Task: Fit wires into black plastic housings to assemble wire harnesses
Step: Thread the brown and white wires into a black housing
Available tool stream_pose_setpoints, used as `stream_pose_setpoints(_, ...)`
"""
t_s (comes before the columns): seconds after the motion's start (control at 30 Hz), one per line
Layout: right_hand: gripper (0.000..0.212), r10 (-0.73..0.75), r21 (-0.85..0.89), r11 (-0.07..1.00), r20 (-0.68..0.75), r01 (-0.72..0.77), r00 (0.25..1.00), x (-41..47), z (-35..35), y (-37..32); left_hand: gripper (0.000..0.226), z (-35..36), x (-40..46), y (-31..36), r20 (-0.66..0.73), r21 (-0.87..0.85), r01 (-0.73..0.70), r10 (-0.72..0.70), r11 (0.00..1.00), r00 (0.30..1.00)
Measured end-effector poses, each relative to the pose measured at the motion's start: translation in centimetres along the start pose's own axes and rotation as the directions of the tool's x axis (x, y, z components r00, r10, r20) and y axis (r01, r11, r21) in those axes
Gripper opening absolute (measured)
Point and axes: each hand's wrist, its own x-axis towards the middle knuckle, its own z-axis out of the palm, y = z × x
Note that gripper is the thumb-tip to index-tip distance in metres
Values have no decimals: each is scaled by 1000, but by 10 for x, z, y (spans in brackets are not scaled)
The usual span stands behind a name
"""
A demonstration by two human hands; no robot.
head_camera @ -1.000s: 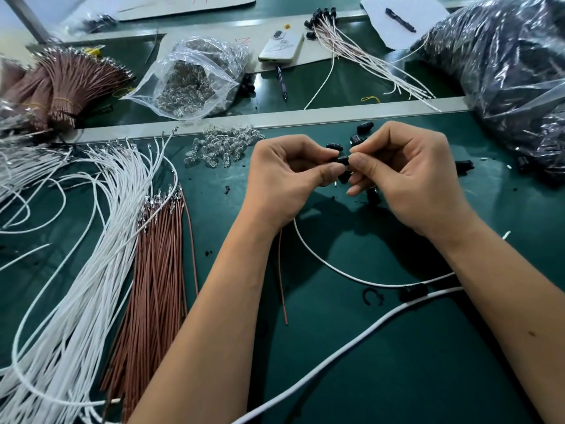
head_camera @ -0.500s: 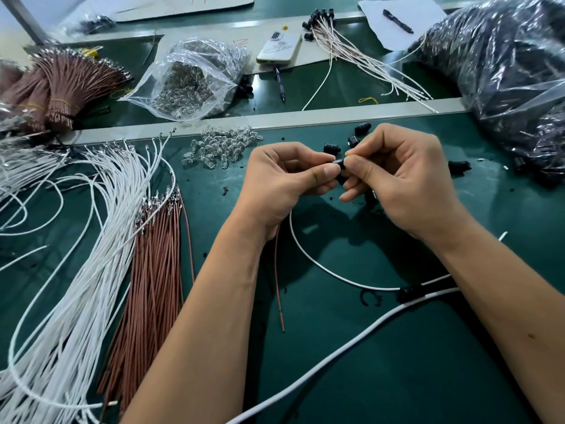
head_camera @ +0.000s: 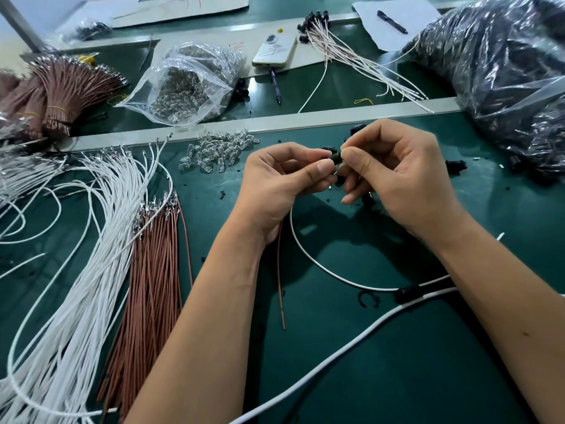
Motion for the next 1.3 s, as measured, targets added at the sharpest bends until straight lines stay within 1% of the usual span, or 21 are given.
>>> stream_pose_setpoints(0.1, 4, 13, -9, 1000, 16, -13, 1000, 1, -2, 0, 11, 1, 1, -1, -12, 1, -7, 7, 1000, 1000)
stream_pose_setpoints(0.27, 2, -45, -39, 998, -13, 45, 999, 0, -1, 1, 10, 2, 2, -1, -17, 27, -11, 11, 1000, 1000)
stream_pose_setpoints(0.37, 3, -51, -52, 997, -9, 50, 999, -1, 1, 3, 11, 1, 1, -2, -18, 52, -27, 28, 998, 999)
stream_pose_setpoints(0.5, 5, 6, 4, 1000, 4, -6, 1000, -1, 2, 3, 14, 0, 0, -2, -15, 118, -99, 102, 988, 995)
stream_pose_setpoints(0.67, 10, 38, 71, 997, -3, -37, 999, -1, 4, 4, 16, 2, 0, -2, -7, 147, -151, 154, 978, 988)
stream_pose_setpoints(0.87, 10, 49, 83, 995, 50, -53, 998, -2, 3, 3, 13, 0, -1, -2, 5, 132, -124, 124, 983, 992)
stream_pose_setpoints(1.0, 10, 53, 74, 996, 24, -54, 998, -3, 4, 2, 10, -1, 0, -4, 6, 119, -87, 87, 989, 996)
stream_pose_setpoints(1.07, 10, 34, 44, 998, 0, -34, 999, -4, 5, 2, 8, -1, 1, -4, 20, 103, -58, 56, 993, 998)
stream_pose_setpoints(1.13, 10, -16, -22, 1000, -31, 15, 999, -4, 6, 0, 8, -2, 2, -3, 38, 80, -39, 36, 996, 999)
stream_pose_setpoints(1.2, 10, -96, -108, 990, -86, 87, 992, -4, 5, -4, 8, -3, 3, -2, 43, 45, -40, 38, 998, 998)
stream_pose_setpoints(1.3, 11, -222, -181, 966, -198, 187, 955, -3, 3, -12, 10, -5, 2, 1, 52, -84, -61, 65, 995, 996)
